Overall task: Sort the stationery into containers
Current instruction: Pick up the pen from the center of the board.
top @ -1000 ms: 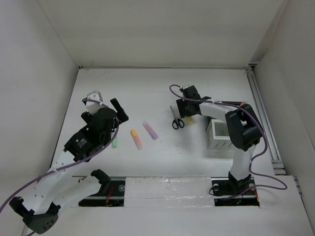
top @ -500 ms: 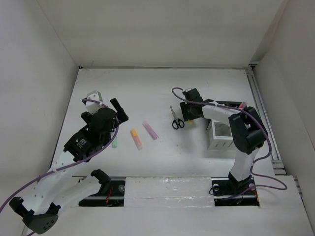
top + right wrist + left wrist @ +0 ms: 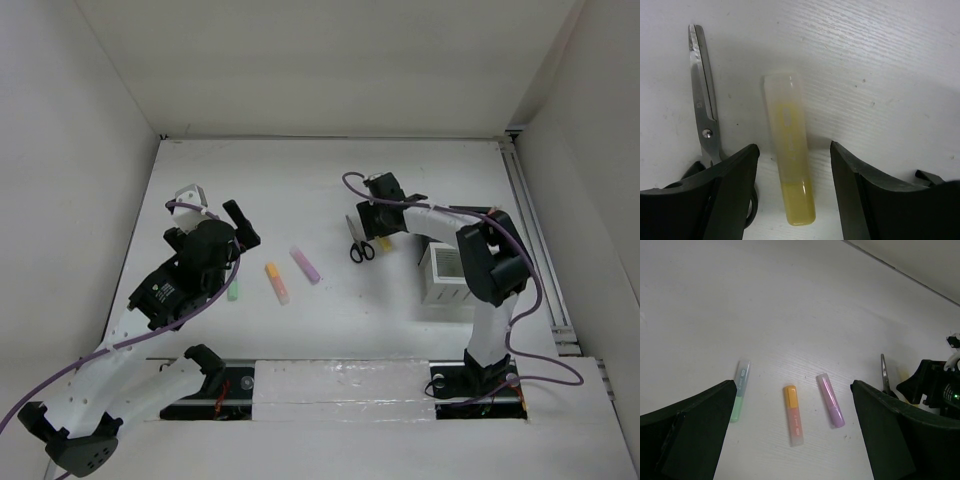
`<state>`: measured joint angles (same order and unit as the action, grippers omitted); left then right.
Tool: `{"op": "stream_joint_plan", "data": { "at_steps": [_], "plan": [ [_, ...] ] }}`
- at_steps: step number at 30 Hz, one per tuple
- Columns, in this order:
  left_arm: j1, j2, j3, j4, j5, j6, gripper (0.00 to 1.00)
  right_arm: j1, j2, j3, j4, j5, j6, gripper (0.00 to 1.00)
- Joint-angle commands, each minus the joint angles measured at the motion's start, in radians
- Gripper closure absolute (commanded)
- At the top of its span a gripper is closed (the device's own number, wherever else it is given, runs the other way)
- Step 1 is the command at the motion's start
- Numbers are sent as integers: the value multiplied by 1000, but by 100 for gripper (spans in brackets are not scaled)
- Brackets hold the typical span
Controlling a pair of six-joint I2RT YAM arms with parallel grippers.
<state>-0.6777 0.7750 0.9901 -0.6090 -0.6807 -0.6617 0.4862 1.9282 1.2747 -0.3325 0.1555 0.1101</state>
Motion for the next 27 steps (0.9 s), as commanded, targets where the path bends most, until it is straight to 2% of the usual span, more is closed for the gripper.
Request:
{"op": "stream_joint_plan", "data": {
  "at_steps": [1, 10, 14, 18, 24, 27],
  "plan": [
    [3, -10, -2, 34, -3, 14, 1, 9, 22, 63, -19, -13, -24, 35],
    [3, 0, -2, 34, -3, 14, 1, 9, 51, 103, -57, 12, -32, 37],
    [3, 0, -2, 34, -3, 14, 1, -3, -7, 23, -25, 4, -20, 39],
    [3, 0, -2, 34, 6, 14, 1, -14, 6, 11, -13, -28, -29, 43],
    [3, 0, -2, 34, 6, 14, 1, -5, 46, 63, -43, -28, -29, 70],
    [3, -10, -2, 34, 6, 14, 1, -5, 55, 63, -53, -28, -29, 90]
  ]
}}
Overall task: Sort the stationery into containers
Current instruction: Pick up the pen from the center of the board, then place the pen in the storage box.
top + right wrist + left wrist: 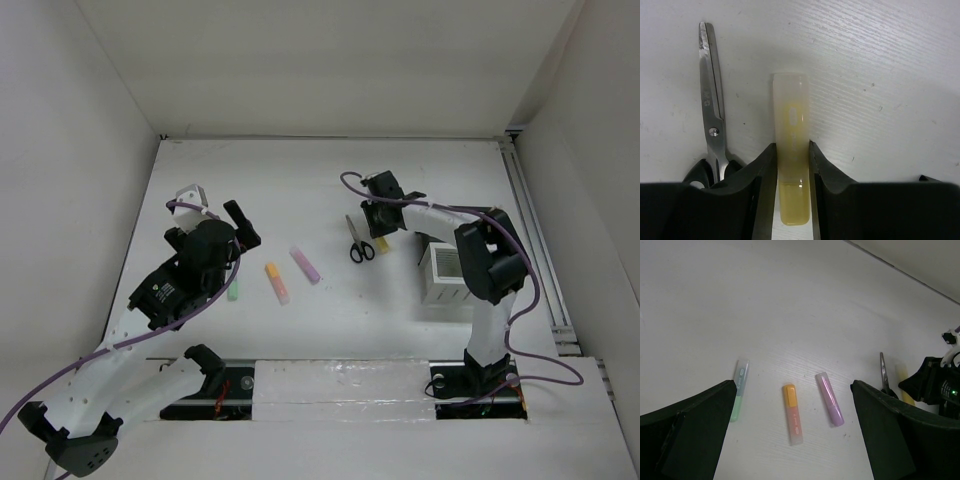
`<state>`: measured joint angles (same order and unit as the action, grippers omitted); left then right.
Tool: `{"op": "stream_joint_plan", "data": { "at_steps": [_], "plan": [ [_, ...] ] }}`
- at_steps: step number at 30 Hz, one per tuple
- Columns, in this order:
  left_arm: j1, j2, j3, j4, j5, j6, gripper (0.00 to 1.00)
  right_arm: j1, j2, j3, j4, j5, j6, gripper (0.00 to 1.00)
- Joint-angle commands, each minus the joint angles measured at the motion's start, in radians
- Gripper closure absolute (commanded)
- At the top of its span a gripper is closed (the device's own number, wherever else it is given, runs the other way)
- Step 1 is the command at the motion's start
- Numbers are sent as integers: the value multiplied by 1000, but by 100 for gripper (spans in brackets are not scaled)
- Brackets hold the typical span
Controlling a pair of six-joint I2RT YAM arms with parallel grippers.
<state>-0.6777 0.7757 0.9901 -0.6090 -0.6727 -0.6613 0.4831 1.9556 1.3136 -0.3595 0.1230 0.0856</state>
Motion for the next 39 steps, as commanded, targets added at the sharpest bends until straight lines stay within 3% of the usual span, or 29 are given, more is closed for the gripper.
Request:
{"op": "stream_joint_plan", "data": {
  "at_steps": [1, 7, 15, 24, 29, 32, 35, 39],
  "plan": [
    [3, -10, -2, 34, -2, 14, 1, -1, 17, 24, -25, 4, -4, 98],
    [3, -10, -2, 34, -2, 14, 1, -1, -115, -28, 53, 6, -4, 100],
    [3, -19, -2, 34, -2, 23, 1, 8, -536, -192, 211, -7, 52, 100],
    [3, -52, -11, 63, 30, 55, 1, -32, -1101, -503, 211, 330, 236, 100],
    [3, -61, -11, 72, 58, 75, 1, -52, -1415, -623, 94, 538, 373, 100],
    [3, -81, -11, 72, 76, 75, 1, -61, -1486, -636, 1, 653, 382, 100],
    [3, -90, -21, 81, 85, 85, 1, -72, -1486, -625, -134, 780, 497, 100],
    [3, -90, -21, 81, 85, 85, 1, -72, -1462, -625, -188, 859, 583, 100]
  ]
}}
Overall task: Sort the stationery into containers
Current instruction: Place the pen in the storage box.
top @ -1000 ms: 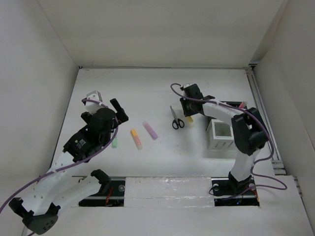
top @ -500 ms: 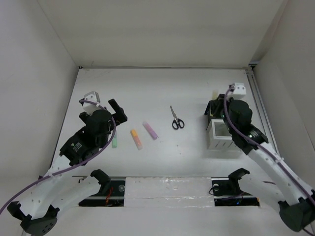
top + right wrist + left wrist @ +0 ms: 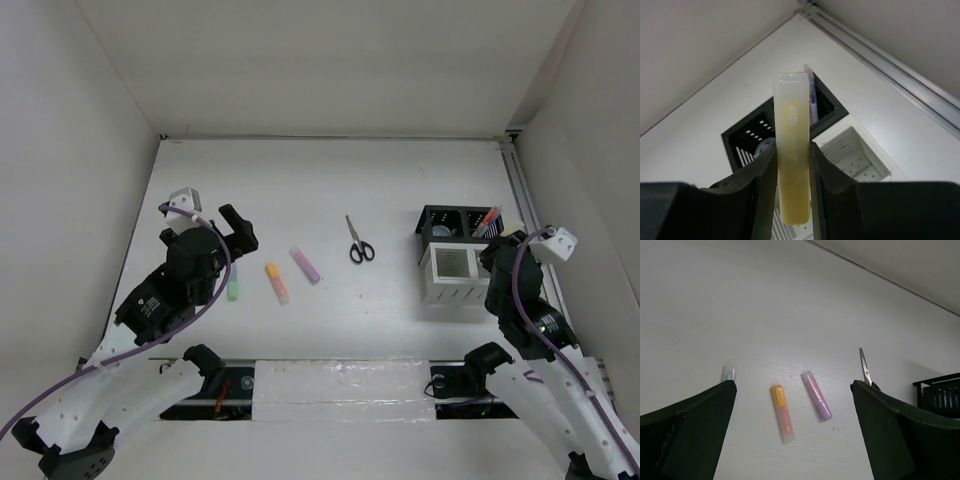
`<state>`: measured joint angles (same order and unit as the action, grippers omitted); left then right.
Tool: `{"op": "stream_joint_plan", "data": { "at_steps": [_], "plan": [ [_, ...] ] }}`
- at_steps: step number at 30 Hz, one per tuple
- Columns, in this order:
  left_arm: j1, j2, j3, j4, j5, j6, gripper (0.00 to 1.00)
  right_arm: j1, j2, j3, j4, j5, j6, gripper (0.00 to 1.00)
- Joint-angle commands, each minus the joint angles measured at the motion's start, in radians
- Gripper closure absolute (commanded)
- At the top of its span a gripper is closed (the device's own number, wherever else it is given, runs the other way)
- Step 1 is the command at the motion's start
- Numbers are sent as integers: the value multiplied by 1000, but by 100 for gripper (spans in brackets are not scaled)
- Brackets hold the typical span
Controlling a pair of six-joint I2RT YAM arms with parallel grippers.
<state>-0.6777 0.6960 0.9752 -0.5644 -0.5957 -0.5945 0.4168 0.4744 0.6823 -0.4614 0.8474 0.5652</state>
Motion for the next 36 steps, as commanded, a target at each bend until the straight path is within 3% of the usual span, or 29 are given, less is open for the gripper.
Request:
{"op": "stream_joint_plan", "data": {
  "at_steps": [1, 8, 18, 36],
  "plan": [
    [3, -21, -6, 37, 8, 18, 1, -15, 41, -3, -86, 143, 131, 100],
    [3, -32, -6, 37, 8, 18, 1, -47, 101, -3, -126, 226, 206, 100],
    [3, -32, -6, 46, 27, 18, 1, -176, 236, -12, -89, 167, 245, 100],
    [3, -23, -15, 55, 45, 27, 1, -185, 329, -63, 23, 137, 226, 100]
  ]
}}
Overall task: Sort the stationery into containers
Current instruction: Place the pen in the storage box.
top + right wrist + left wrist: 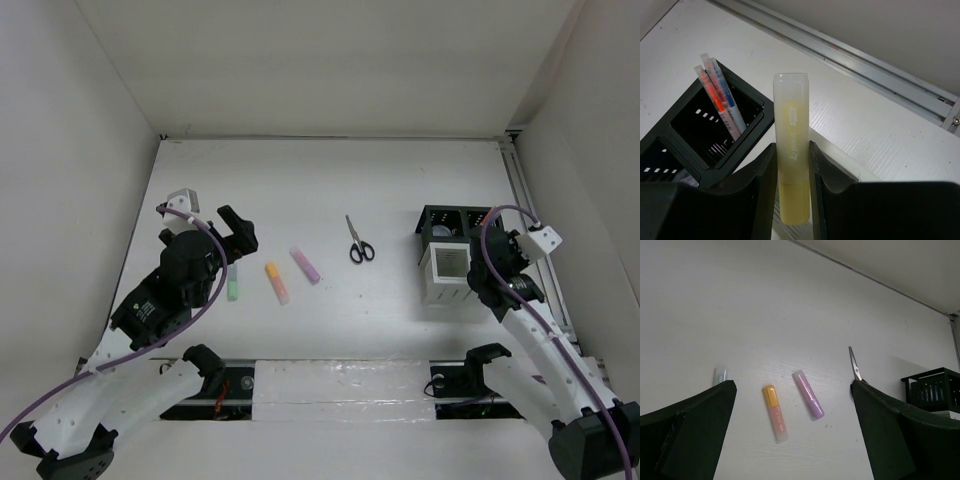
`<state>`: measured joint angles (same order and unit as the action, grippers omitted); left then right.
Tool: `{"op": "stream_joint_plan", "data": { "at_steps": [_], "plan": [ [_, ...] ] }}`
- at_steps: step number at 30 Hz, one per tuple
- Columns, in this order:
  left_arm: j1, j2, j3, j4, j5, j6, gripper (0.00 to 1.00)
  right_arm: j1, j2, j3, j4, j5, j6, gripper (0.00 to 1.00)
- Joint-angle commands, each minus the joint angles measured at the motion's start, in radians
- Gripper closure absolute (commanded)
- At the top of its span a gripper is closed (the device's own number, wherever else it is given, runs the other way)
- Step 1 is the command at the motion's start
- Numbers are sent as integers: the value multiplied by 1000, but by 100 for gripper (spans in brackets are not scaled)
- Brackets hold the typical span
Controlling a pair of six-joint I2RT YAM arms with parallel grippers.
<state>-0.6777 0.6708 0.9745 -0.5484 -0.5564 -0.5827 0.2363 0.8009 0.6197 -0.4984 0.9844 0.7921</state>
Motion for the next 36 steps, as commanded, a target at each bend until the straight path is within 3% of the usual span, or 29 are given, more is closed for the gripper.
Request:
{"op": "stream_joint_plan", "data": {
  "at_steps": [1, 13, 26, 28, 29, 33, 36],
  "plan": [
    [3, 3, -14, 39, 6, 15, 1, -5, 3, 0, 60, 0, -1, 100],
    [3, 3, -14, 39, -4, 15, 1, -5, 44, 11, 21, 0, 29, 96],
    [3, 3, -14, 39, -4, 15, 1, -5, 44, 11, 21, 0, 39, 100],
    [3, 3, -14, 39, -4, 15, 1, -5, 44, 11, 12, 0, 39, 93],
    [3, 3, -14, 39, -4, 15, 1, -5, 44, 11, 12, 0, 39, 81],
    [3, 3, -14, 39, -4, 15, 1, -5, 44, 11, 12, 0, 39, 79],
    [3, 3, -14, 39, -4, 15, 1, -5, 44, 11, 12, 10, 39, 70]
  ]
}}
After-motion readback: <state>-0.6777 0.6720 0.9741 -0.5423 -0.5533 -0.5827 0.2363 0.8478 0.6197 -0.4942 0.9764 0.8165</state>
